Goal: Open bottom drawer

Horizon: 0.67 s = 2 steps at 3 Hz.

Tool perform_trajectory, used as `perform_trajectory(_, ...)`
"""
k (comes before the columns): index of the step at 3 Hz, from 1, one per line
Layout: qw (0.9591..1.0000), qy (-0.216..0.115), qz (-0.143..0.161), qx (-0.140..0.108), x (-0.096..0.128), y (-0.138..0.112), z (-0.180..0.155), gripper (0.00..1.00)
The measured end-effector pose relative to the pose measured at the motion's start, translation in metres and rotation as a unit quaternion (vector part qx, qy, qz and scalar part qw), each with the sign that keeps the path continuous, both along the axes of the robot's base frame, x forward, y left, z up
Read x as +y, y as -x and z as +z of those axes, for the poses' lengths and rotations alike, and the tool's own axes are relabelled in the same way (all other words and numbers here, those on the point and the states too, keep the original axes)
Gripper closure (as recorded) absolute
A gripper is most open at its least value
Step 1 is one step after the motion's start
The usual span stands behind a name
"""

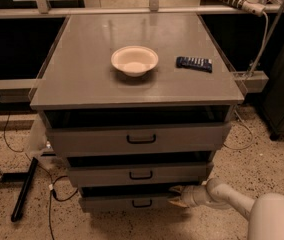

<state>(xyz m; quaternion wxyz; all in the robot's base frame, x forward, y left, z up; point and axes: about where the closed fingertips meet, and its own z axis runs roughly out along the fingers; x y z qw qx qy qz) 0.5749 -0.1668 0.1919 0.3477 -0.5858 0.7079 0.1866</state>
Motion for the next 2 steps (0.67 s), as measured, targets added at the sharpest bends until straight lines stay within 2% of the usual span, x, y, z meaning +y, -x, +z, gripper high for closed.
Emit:
perform_trajectory(1, 1.0000, 0.007, 0.004, -0.002, -0.029, 0.033, 0.016, 0.88)
perform_trajectory(2, 0.9999, 0.012, -0.009, -0.001, -0.058, 0.088, 0.036, 1.00)
